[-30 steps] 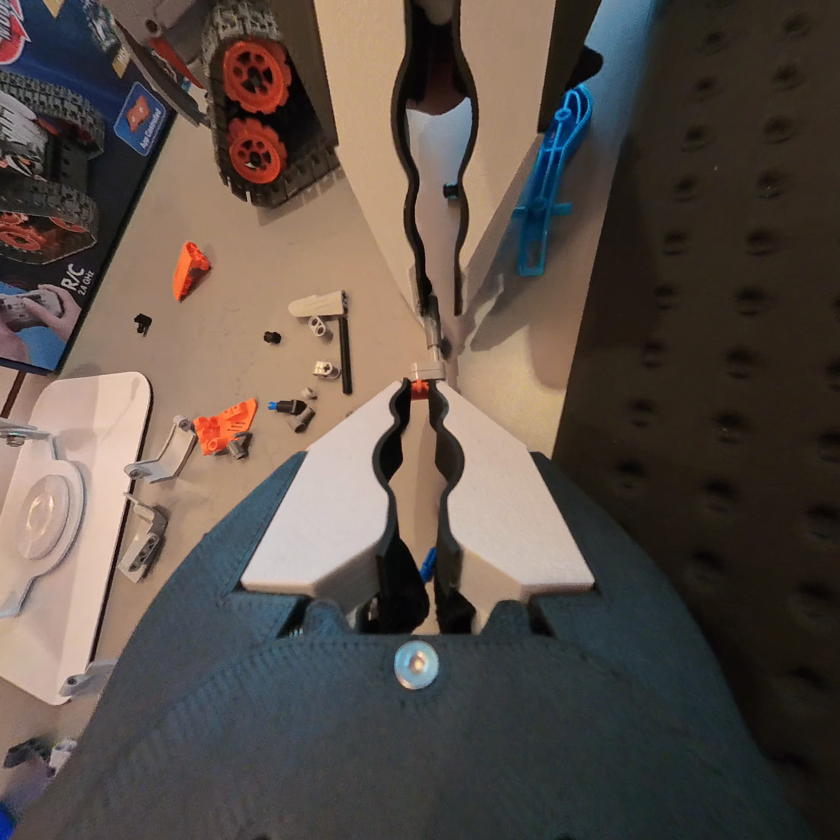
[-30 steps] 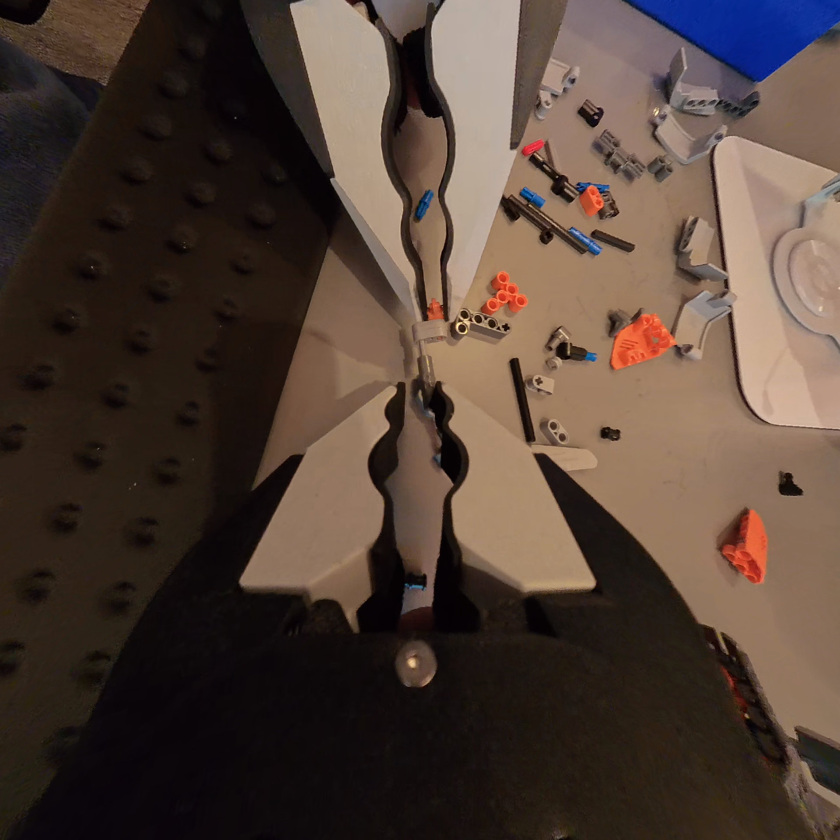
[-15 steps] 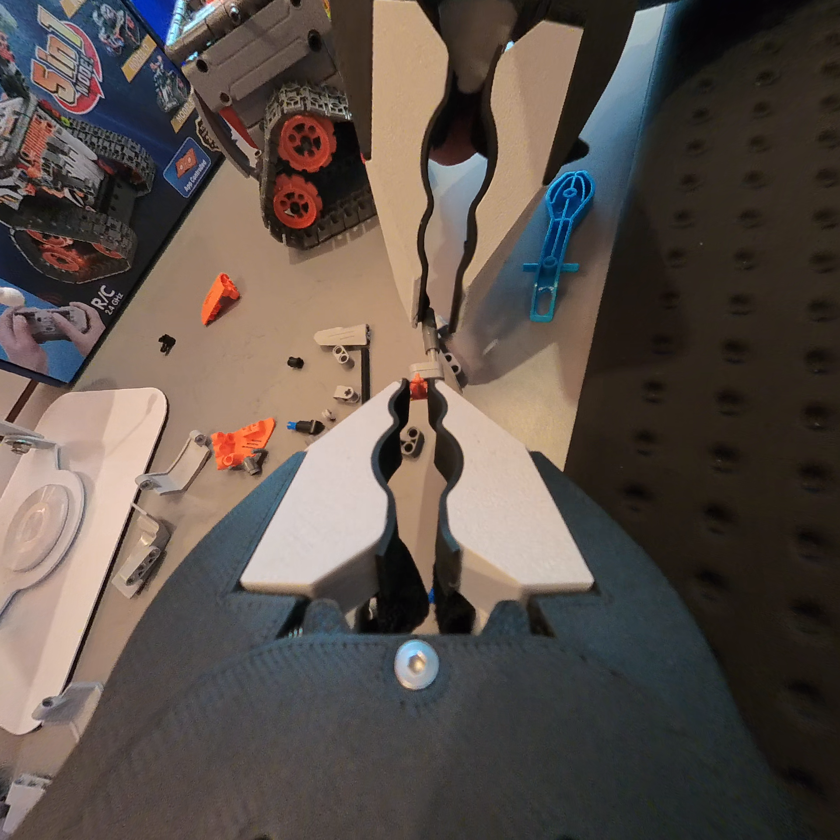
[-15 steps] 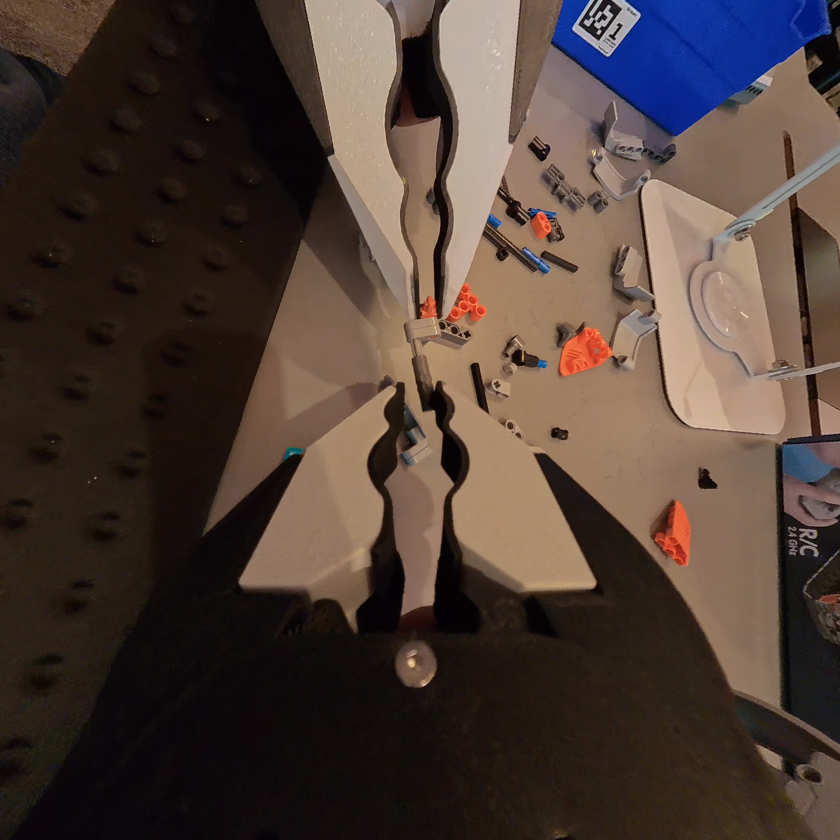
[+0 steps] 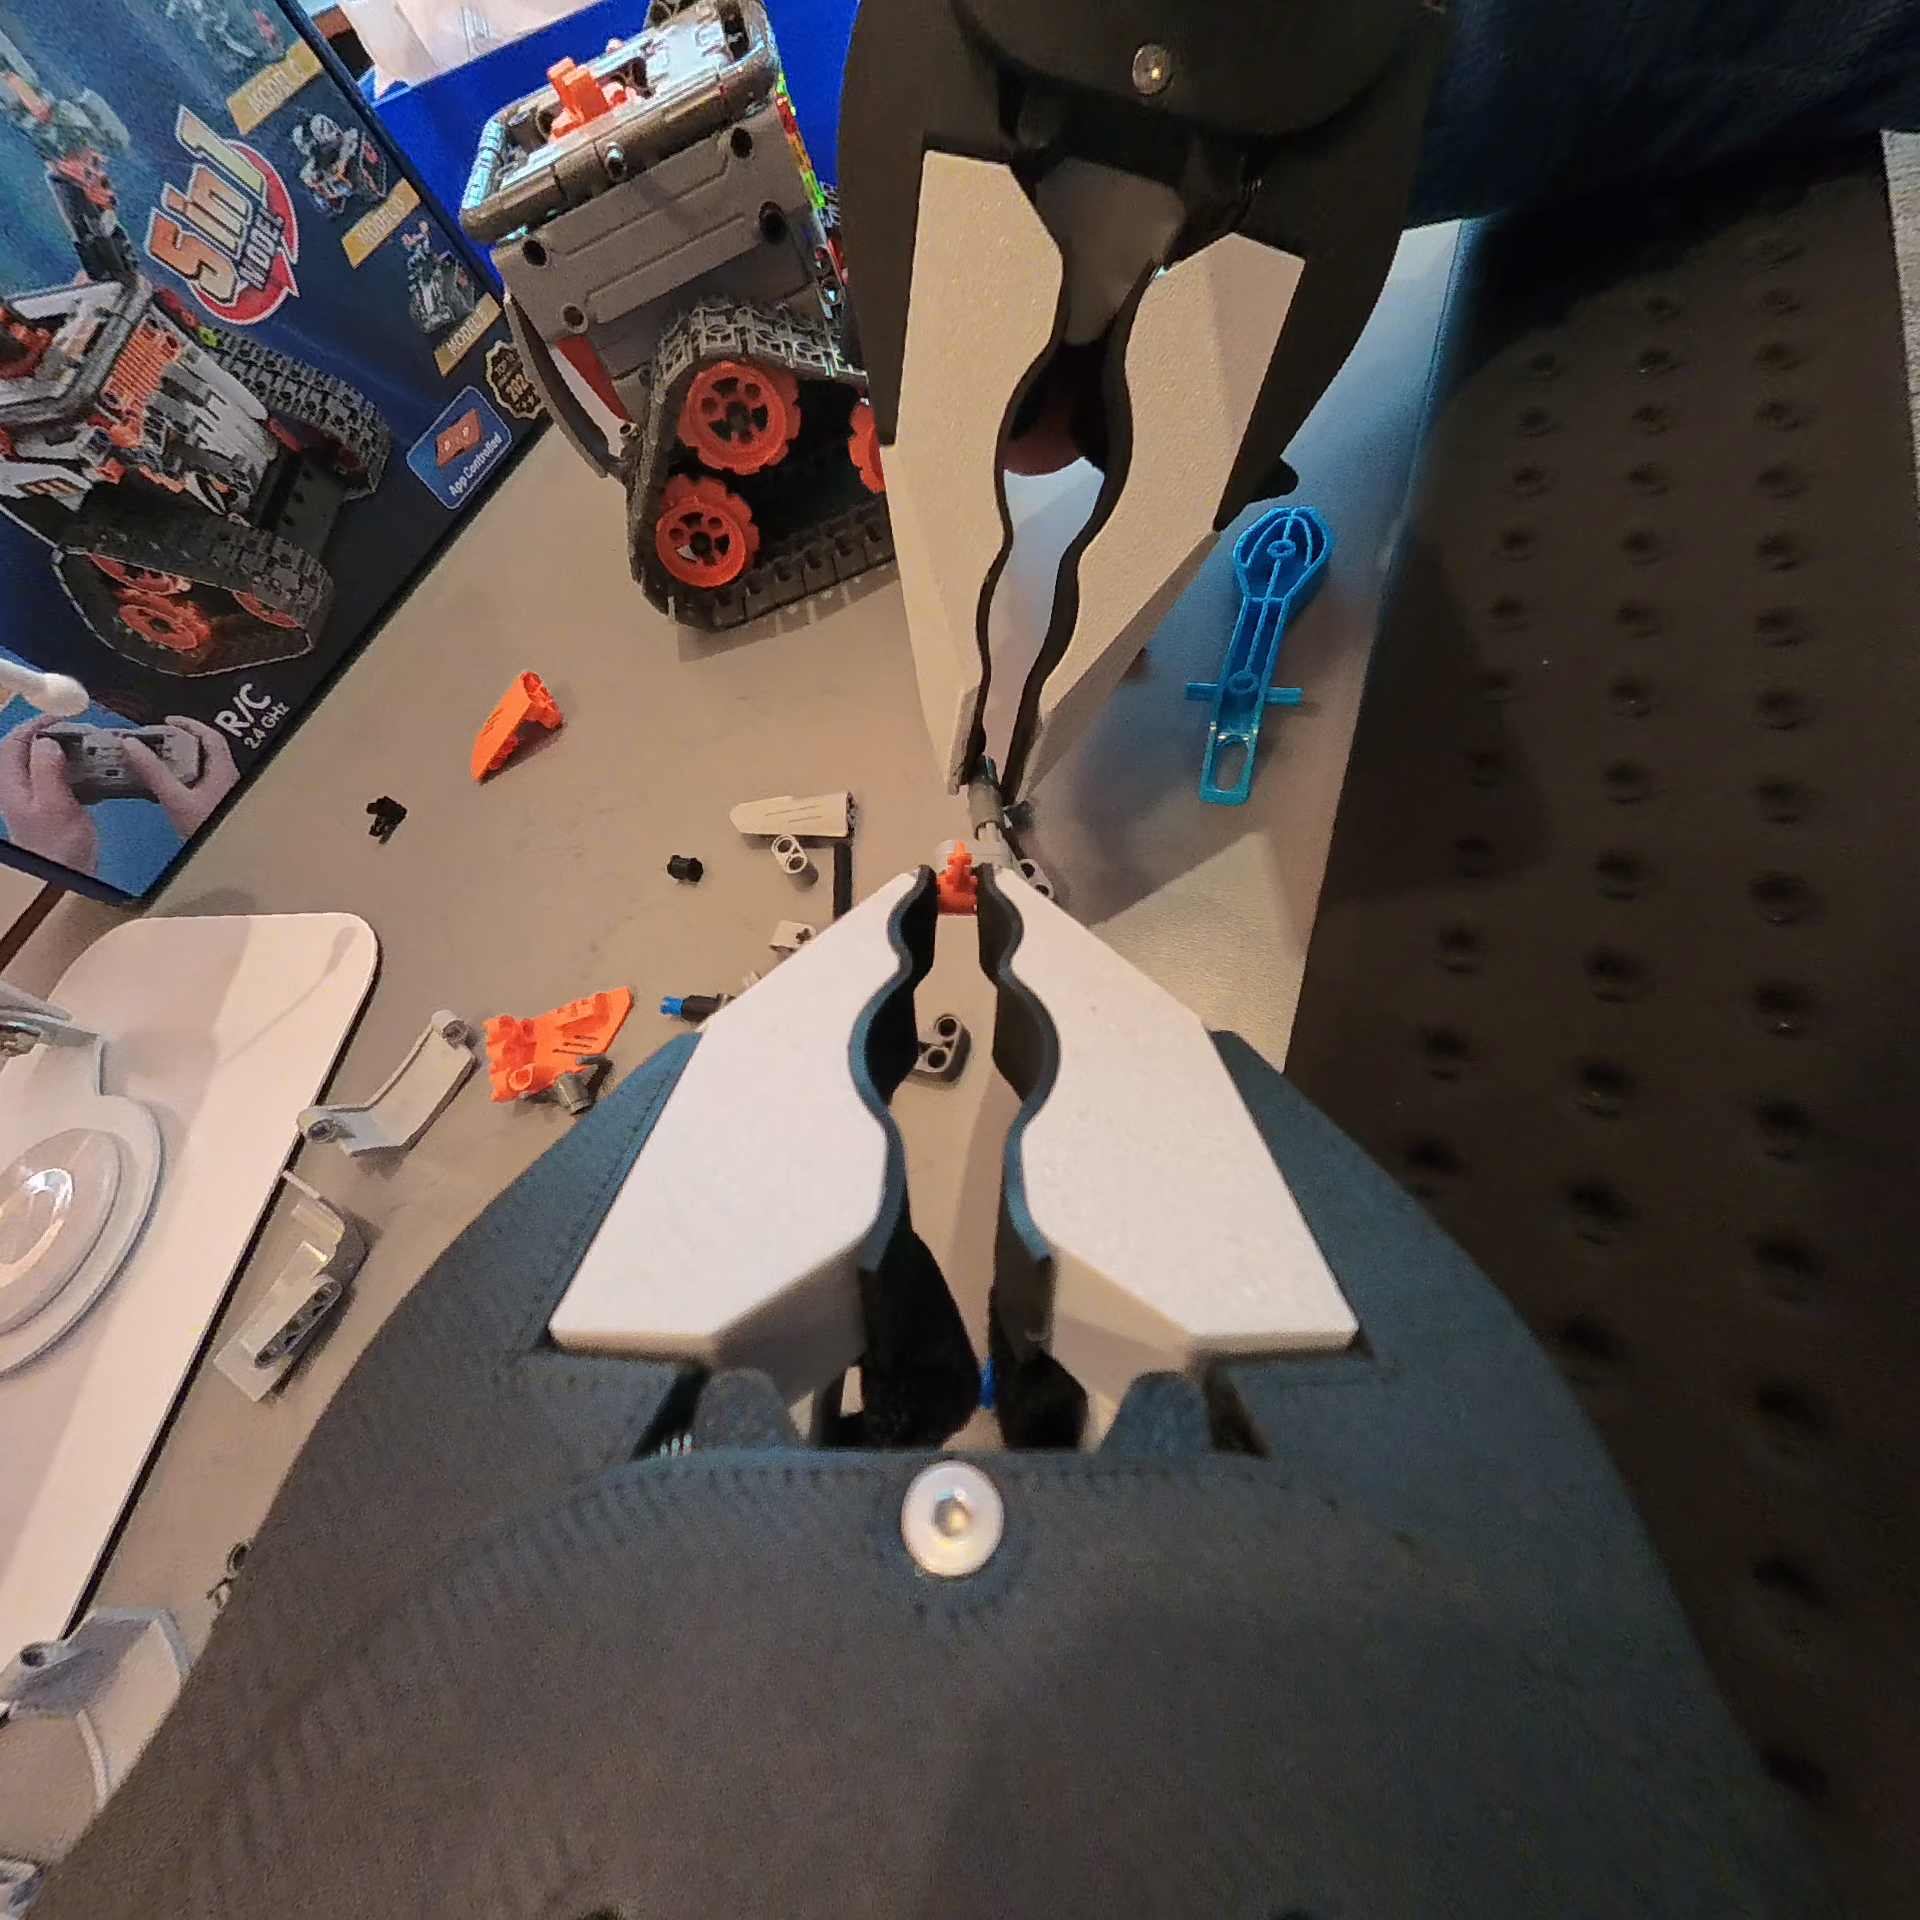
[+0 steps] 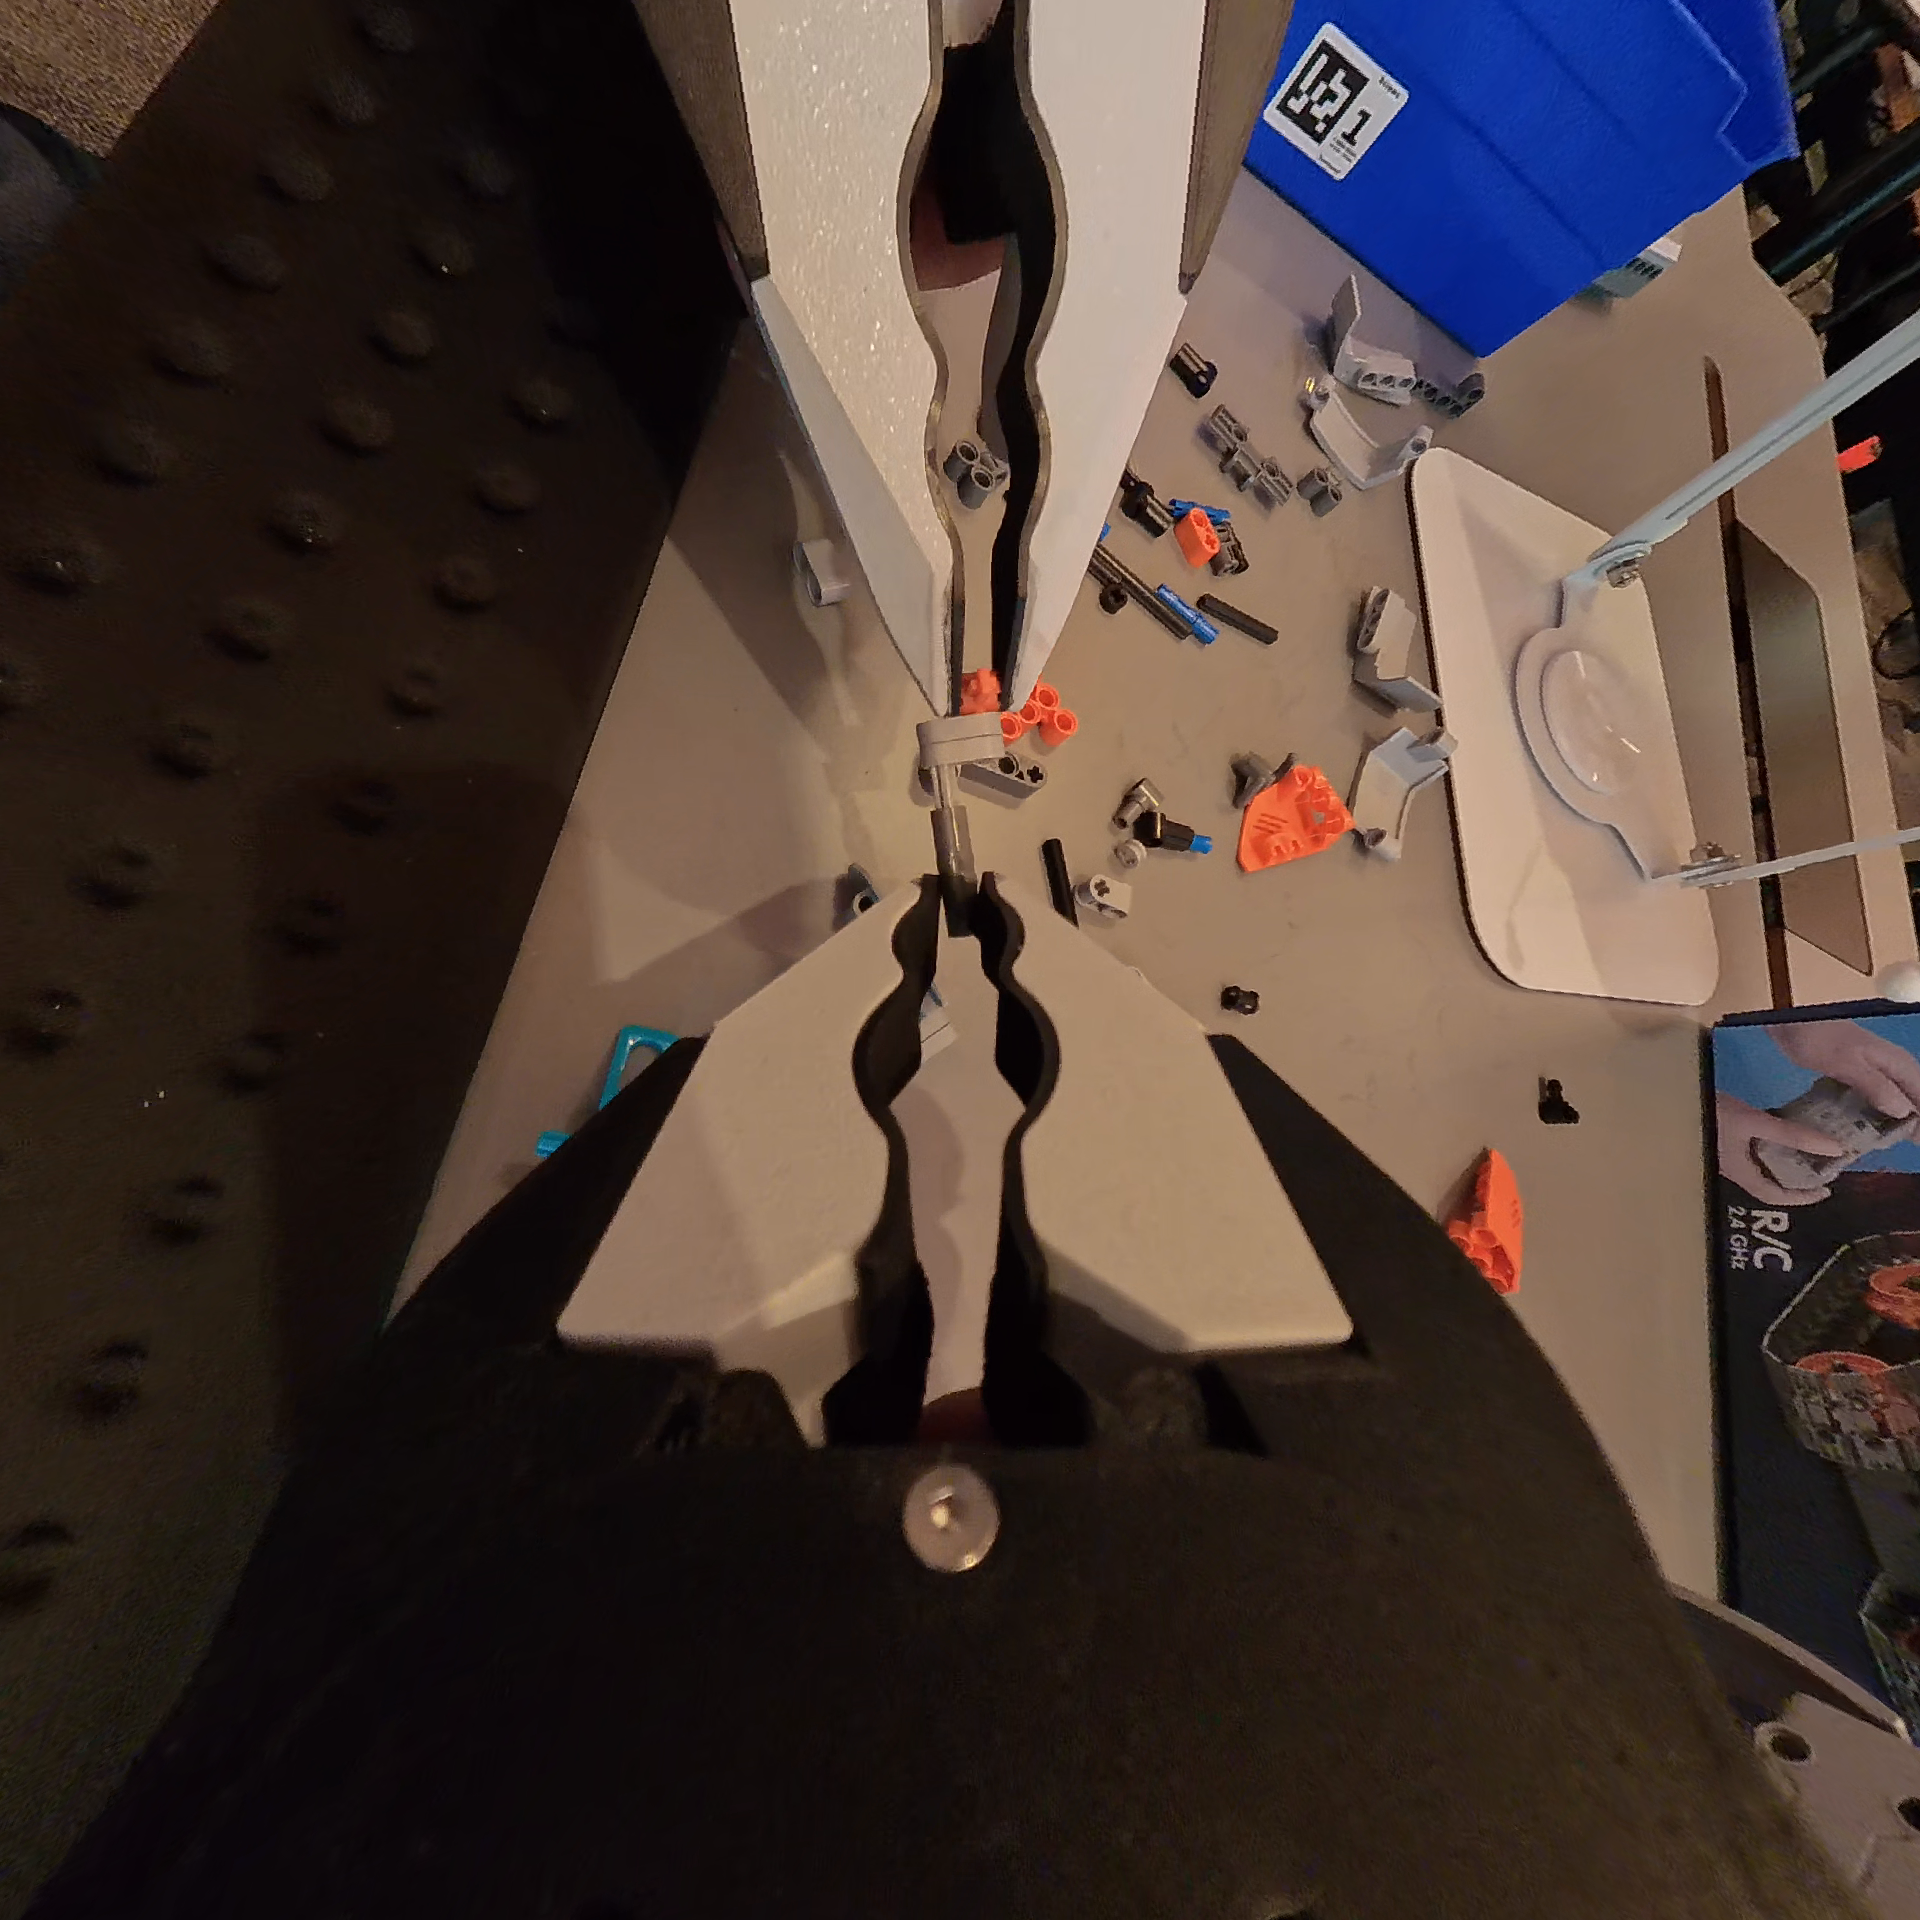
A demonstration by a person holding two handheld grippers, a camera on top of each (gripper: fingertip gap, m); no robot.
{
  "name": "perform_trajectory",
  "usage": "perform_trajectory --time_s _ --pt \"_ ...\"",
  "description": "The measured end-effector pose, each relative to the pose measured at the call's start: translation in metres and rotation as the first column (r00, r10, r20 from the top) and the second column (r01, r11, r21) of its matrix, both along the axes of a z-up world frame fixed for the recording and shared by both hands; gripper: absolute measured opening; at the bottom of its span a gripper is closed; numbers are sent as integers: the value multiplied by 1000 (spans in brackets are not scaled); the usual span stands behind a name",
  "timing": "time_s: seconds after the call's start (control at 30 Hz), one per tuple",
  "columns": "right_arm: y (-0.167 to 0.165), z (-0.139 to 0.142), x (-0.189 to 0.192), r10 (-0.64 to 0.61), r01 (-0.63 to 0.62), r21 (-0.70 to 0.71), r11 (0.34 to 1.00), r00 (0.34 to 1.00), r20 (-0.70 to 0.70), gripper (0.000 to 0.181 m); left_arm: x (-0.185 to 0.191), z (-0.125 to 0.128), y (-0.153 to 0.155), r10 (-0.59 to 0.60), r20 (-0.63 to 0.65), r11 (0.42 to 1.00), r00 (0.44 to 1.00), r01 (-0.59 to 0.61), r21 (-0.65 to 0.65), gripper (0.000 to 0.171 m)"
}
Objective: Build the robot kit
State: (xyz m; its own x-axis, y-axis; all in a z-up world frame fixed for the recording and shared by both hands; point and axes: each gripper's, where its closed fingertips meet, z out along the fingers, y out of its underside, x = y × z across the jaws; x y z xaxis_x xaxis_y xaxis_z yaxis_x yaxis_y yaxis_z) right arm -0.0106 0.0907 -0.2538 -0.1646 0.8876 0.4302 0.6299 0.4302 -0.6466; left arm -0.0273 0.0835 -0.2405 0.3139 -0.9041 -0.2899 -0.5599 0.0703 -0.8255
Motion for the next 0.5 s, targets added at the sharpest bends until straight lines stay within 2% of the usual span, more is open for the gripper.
perform_trajectory --time_s 0.5 --pt "2 8 -2 -3 3 24 1000 999 -41 5 -2 7 2 12 53 1000 999 -11 -13 5"
